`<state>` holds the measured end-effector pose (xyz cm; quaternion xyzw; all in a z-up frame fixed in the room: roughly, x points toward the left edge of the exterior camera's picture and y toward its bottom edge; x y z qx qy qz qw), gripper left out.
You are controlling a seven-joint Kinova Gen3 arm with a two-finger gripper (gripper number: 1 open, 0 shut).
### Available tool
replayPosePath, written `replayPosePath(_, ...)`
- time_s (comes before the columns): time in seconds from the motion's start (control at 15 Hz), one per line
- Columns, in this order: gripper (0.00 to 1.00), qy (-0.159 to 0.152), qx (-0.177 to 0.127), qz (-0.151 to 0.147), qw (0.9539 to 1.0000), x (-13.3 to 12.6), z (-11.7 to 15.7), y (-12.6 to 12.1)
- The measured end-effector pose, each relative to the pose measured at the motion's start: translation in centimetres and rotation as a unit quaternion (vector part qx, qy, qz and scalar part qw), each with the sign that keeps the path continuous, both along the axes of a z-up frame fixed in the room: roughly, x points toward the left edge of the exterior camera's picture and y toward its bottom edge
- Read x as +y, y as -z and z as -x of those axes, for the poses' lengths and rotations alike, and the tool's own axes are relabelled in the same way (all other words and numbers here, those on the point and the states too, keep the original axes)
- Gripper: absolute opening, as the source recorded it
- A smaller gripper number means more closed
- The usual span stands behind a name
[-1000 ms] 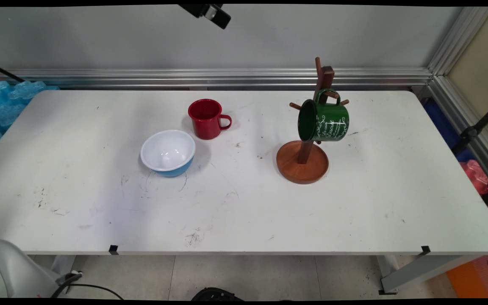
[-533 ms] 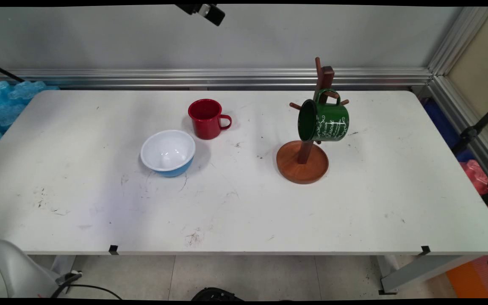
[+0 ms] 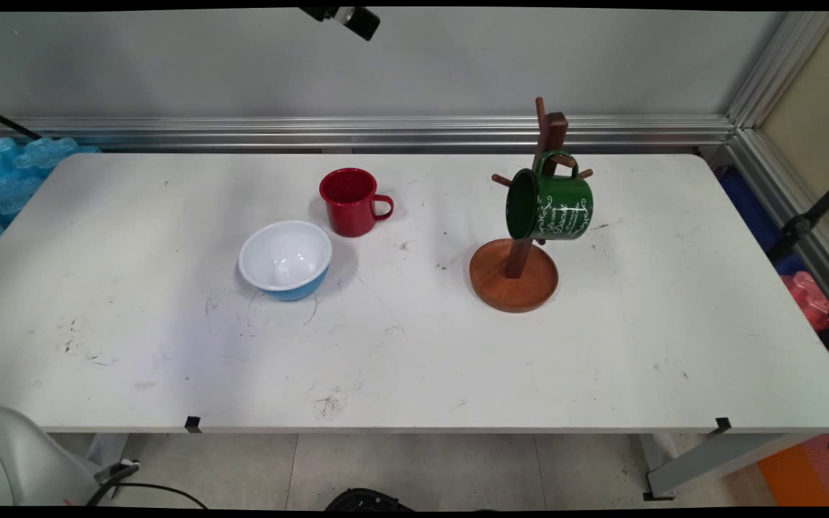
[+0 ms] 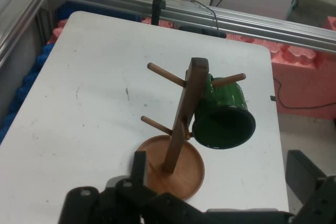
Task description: Pick up the green mug from the rack
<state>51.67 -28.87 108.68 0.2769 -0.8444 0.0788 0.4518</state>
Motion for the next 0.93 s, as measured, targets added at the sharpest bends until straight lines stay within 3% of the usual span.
replayPosePath(0.33,1.0,-0.009,0.012,-0.018,0.9997,0.1,0.6,0.1)
replayPosePath(0.93,1.0,-0.037,0.041,-0.104,0.993,1.5,6.4,1.8)
